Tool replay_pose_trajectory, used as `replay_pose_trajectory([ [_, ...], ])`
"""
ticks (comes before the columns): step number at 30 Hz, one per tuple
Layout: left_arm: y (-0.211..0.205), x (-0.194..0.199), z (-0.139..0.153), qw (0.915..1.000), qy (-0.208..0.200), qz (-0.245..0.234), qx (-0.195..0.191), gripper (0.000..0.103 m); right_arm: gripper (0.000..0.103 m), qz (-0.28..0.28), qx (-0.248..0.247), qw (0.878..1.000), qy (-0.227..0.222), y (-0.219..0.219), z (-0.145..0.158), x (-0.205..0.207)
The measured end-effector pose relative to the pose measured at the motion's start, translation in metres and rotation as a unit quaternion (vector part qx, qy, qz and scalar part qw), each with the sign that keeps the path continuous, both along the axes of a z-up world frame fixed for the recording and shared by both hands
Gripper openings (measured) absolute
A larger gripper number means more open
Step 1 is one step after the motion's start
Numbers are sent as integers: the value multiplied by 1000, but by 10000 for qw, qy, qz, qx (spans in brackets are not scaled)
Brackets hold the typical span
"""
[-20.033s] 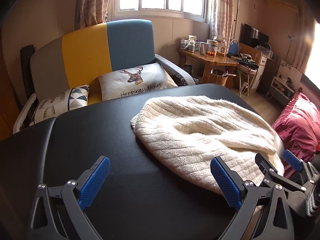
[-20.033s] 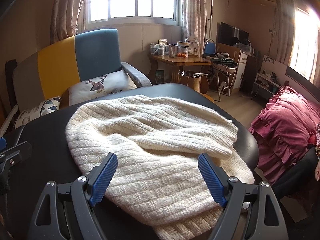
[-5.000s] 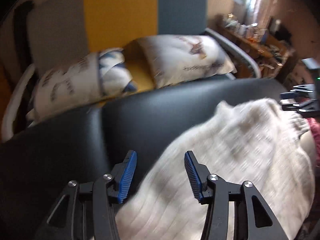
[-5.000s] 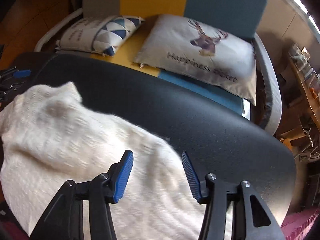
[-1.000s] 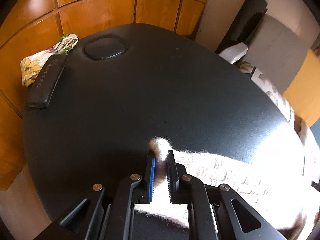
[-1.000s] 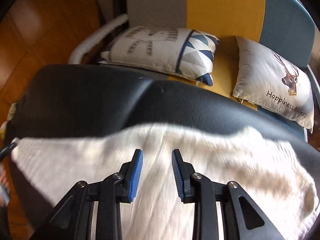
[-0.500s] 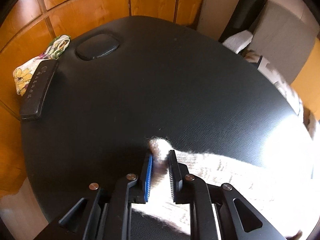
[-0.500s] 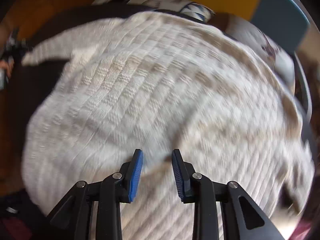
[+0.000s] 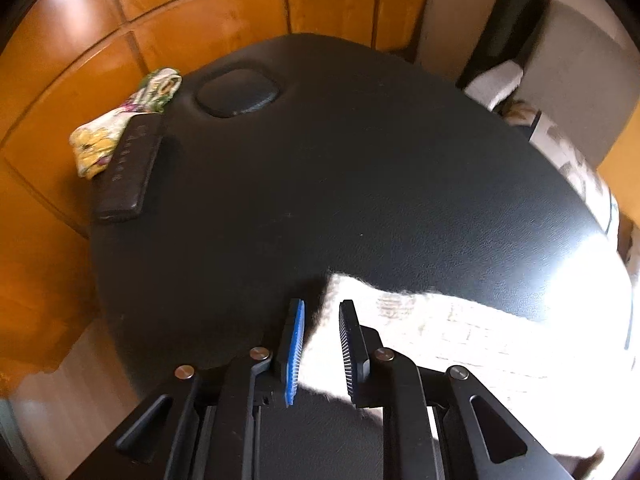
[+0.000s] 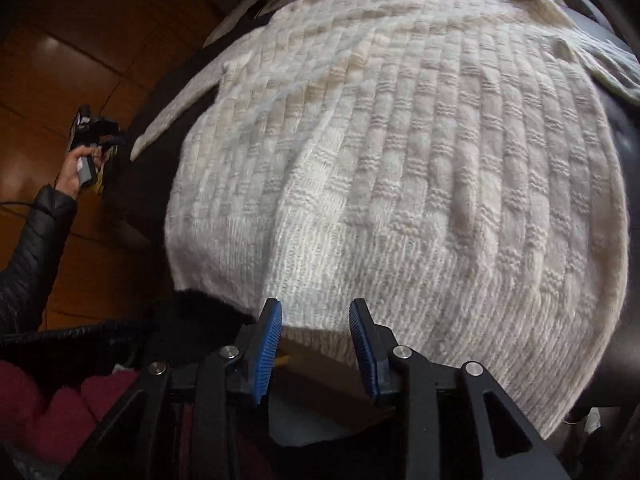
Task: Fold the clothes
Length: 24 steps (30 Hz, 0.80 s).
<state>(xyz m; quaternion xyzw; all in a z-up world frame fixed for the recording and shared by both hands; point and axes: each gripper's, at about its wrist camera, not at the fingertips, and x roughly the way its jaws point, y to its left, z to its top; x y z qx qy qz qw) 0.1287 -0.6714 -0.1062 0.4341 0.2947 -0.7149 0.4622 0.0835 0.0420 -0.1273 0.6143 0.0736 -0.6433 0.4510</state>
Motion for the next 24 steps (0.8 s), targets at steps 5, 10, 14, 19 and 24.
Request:
replay_pose_trajectory([
  [5, 69, -29, 28, 9937, 678, -885, -94, 21, 35, -284, -83, 9993, 221, -26, -1, 6],
  [10, 164, -92, 30, 9699, 684, -2334, -151, 24, 17, -15, 516, 9917, 1181, -45, -10, 22],
  [14, 220, -141, 15, 9504, 483, -3065, -192, 24, 5, 547, 948, 9784, 1754, -53, -11, 38],
  [19, 249, -186, -12, 9405, -21, -3393, -203, 24, 4, 924, 811, 9781, 1681, -36, 20, 55],
  [24, 237, -202, -33, 9446, -181, -3265, -269, 36, 4, 1017, 1344, 9793, 1120, -29, -26, 50],
])
